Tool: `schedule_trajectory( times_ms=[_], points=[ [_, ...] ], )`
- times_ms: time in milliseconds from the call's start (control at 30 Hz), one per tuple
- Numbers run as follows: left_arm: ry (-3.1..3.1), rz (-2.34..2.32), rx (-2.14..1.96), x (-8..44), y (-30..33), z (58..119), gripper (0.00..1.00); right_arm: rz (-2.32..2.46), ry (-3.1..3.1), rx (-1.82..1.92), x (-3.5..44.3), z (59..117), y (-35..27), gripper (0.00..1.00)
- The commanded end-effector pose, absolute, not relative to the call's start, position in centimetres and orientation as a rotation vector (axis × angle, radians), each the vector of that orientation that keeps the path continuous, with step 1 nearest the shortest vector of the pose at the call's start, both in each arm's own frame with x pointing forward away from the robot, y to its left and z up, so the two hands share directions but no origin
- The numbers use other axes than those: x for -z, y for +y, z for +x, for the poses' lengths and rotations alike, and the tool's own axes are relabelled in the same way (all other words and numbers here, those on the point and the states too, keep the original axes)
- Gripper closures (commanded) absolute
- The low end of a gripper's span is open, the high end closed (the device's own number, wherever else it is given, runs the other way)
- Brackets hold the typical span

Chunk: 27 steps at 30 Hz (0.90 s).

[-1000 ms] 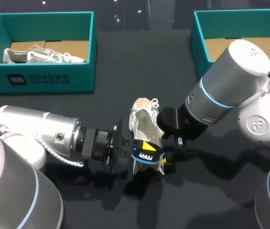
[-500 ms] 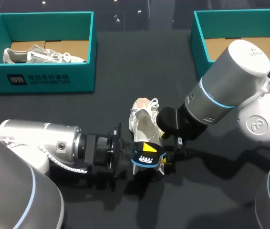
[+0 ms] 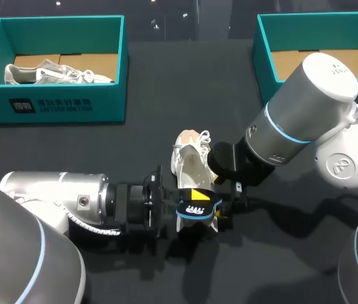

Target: Take the shoe out of the shoebox, open the shoe tongue, remove and reinsert the insole, then place the shoe into the shoebox

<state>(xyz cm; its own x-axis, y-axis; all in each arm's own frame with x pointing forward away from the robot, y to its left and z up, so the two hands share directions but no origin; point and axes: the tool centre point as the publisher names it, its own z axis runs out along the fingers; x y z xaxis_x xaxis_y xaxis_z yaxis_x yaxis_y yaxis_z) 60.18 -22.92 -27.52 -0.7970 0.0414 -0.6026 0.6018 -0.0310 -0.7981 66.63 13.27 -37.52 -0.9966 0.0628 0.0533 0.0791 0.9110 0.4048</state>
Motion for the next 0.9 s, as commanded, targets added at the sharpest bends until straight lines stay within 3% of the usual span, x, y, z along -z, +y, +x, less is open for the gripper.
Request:
schedule_trajectory(
  times_ms=[33, 900],
  points=[
    [1.847, 0.671, 1.88, 27.7, -23.1, 60.1, 1.0, -0.114, -3.034, 0.645, 37.6, 66.6, 13.4, 0.0],
    [1.859, 0.603, 1.841, 29.3, -23.7, 62.6, 1.0, -0.114, -3.034, 0.645, 37.6, 66.6, 13.4, 0.0]
  ],
)
